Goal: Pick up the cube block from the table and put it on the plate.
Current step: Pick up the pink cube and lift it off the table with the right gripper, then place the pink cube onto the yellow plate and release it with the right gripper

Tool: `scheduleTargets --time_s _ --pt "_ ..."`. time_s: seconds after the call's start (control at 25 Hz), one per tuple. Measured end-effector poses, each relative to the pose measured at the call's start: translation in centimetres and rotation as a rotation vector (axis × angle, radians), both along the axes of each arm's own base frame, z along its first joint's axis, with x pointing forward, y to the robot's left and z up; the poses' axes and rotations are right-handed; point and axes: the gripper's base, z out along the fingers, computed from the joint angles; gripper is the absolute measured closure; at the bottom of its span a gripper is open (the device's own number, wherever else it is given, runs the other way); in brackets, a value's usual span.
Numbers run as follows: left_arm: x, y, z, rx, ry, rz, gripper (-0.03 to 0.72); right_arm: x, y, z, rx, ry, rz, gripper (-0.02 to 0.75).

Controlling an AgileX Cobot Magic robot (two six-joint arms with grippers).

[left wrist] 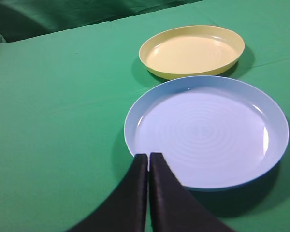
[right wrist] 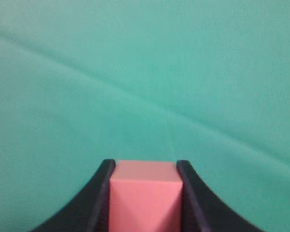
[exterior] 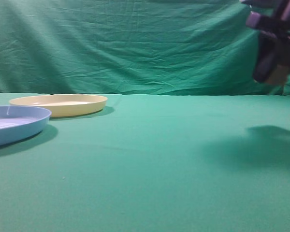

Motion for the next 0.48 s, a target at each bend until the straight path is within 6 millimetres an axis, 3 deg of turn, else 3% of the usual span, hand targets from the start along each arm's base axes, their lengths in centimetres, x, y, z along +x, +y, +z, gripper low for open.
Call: scheduleTargets --time_s 0.16,0.24,0.36,0.48 --pt "0.0 0.0 0.0 0.000 0.000 0.000 0.688 2.1 4.5 6.0 0.121 -0.182 0.092 0.497" --pt "0.0 0.0 0.0 0.000 0.000 0.000 0.688 2.8 8.0 8.3 0.155 -0.281 0.176 0.497" --pt "0.0 0.0 0.0 0.000 0.000 0.000 0.688 3.6 13.7 9.7 0.192 -0.365 0.309 0.497" --pt "0.0 0.0 0.0 0.000 0.000 0.000 0.688 4.5 19.3 9.1 0.227 -0.398 0.406 0.497"
